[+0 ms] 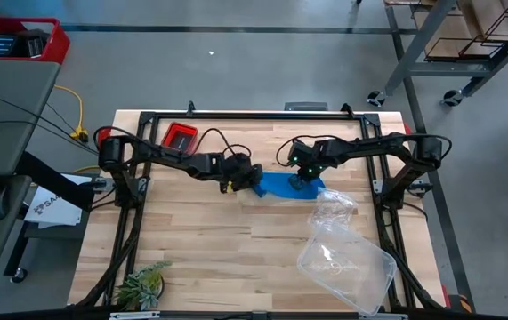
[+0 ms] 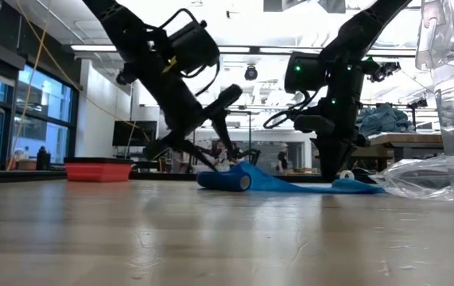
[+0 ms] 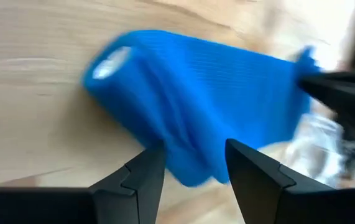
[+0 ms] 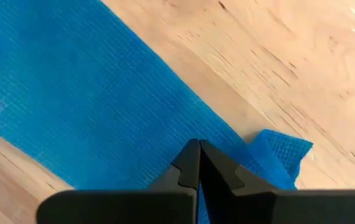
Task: Roll bandage
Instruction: Roll the blue bandage
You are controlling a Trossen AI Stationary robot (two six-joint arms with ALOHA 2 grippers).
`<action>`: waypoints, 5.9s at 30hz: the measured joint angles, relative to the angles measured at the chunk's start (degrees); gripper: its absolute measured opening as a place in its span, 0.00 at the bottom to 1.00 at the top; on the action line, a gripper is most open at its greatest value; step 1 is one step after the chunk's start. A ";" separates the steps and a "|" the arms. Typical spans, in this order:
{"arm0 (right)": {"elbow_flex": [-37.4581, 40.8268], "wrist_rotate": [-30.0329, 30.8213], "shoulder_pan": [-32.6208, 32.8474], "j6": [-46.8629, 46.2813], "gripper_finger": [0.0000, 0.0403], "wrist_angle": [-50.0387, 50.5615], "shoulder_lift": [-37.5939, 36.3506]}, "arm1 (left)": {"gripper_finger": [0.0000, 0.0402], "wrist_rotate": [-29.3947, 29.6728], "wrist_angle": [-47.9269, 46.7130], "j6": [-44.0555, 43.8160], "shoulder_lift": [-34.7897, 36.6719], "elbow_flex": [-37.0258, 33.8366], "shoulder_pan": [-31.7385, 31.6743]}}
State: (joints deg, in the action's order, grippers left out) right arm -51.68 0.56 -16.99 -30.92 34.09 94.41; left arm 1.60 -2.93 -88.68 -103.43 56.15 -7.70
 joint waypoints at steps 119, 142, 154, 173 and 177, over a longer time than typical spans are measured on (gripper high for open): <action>-0.02 -4.09 6.56 -9.36 0.00 -5.92 2.13 | 0.05 -2.07 -31.88 23.84 10.39 -3.86 -7.23; -0.13 -3.14 7.78 -11.65 0.00 -5.05 5.12 | 0.18 3.22 -39.93 23.28 10.44 -3.77 -4.87; -0.04 -3.74 7.76 -11.17 0.00 -5.62 5.18 | 0.38 1.99 -37.20 24.32 11.38 -3.77 -5.79; -0.04 -3.55 7.65 -11.10 0.00 -4.40 5.22 | 0.42 4.26 -44.18 26.70 15.14 -3.77 -5.93; -0.04 -2.54 7.67 -11.61 0.00 -2.38 5.20 | 0.42 6.22 -44.11 23.50 15.14 -3.77 -5.20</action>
State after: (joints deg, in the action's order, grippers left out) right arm -51.72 -1.98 -9.32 -42.52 31.70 99.61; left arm 7.82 -47.04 -65.18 -88.29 52.38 -12.91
